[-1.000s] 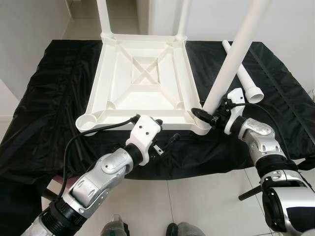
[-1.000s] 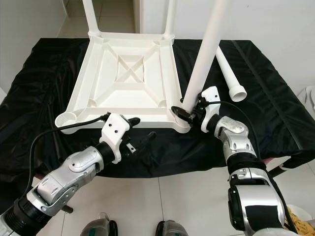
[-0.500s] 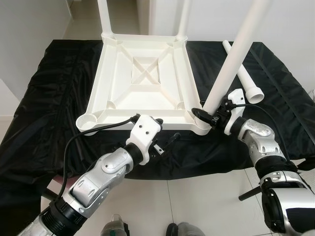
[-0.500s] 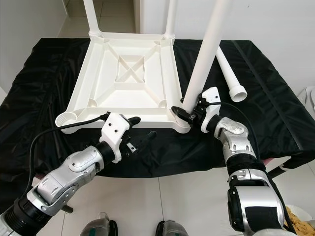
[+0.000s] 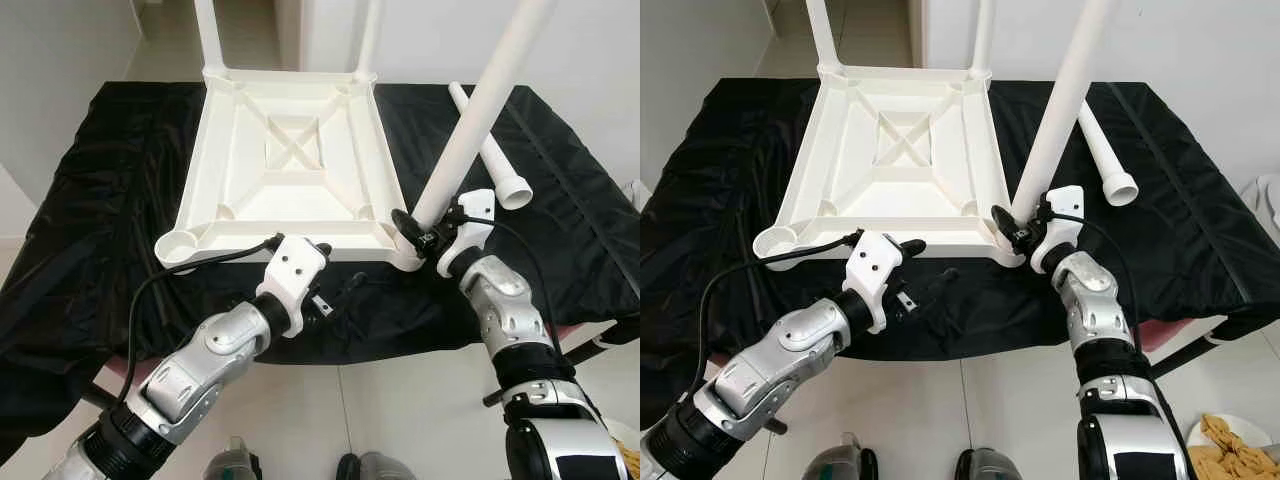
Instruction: Building children table
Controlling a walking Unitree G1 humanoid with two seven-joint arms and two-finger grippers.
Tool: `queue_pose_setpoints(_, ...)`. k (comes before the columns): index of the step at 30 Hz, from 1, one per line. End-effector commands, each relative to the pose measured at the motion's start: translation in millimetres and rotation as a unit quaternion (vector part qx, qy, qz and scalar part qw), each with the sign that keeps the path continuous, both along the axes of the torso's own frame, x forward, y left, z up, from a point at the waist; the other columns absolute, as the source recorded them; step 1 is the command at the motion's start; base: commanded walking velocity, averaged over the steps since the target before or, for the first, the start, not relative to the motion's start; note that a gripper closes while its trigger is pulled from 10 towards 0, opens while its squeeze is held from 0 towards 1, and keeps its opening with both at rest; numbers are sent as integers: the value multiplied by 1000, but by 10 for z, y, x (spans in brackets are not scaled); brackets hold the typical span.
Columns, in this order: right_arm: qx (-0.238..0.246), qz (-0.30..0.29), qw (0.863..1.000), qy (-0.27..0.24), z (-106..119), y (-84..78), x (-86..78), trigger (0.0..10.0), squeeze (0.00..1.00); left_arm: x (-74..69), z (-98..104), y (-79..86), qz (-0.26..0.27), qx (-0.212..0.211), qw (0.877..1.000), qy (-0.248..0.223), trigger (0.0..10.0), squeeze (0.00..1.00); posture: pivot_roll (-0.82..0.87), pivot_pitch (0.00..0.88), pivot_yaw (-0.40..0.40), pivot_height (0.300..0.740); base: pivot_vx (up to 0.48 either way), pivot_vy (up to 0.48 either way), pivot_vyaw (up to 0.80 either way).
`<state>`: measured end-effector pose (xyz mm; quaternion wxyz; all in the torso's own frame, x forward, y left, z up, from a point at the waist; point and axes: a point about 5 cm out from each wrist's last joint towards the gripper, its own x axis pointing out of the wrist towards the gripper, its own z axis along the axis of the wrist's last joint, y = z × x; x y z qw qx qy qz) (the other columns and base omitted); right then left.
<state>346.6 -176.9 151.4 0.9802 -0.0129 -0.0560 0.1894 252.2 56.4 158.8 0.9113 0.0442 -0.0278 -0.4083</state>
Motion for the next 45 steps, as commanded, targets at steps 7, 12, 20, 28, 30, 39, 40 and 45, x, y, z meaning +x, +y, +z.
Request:
queue_pose_setpoints(7, 36, -94, 995, 2, 16, 126, -68, 10000, 0, -132, -24, -79, -128, 14, 992, 8, 10000, 0, 37, 77, -18, 740, 0, 0, 0)
queue_pose_setpoints(12, 59, -177, 982, 10, 40, 233, -144, 10000, 0, -132, -20, -71, -127, 11, 992, 9, 10000, 0, 38, 77, -15, 740, 0, 0, 0)
queue_pose_setpoints(20, 90, -297, 950, 26, 91, 256, -228, 10000, 0, -127, -5, -62, -125, 5, 992, 11, 10000, 0, 38, 75, -16, 740, 0, 0, 0)
queue_pose_setpoints(28, 75, -306, 949, 32, 89, 398, -293, 10000, 0, -113, 3, -79, -126, 2, 992, 9, 10000, 0, 34, 72, -20, 740, 0, 0, 0)
queue_pose_setpoints(30, 74, -303, 949, 35, 80, 405, -297, 10000, 0, -112, 3, -80, -125, 2, 992, 10, 10000, 0, 35, 72, -20, 740, 0, 0, 0)
queue_pose_setpoints(39, 75, -266, 961, 30, 91, 377, -293, 10000, 1000, -107, 0, -91, -125, 0, 992, 10, 10000, 0, 30, 63, -24, 740, 0, 0, 0)
queue_pose_setpoints(40, 74, -260, 962, 27, 99, 368, -292, 10000, 1000, -107, 0, -93, -126, 0, 992, 10, 10000, 0, 30, 63, -24, 740, 0, 0, 0)
queue_pose_setpoints(45, 77, -200, 976, 33, 76, 361, -277, 10000, 439, -102, -3, -102, -127, -2, 992, 10, 10000, 0, 27, 57, -27, 740, 0, 0, 0)
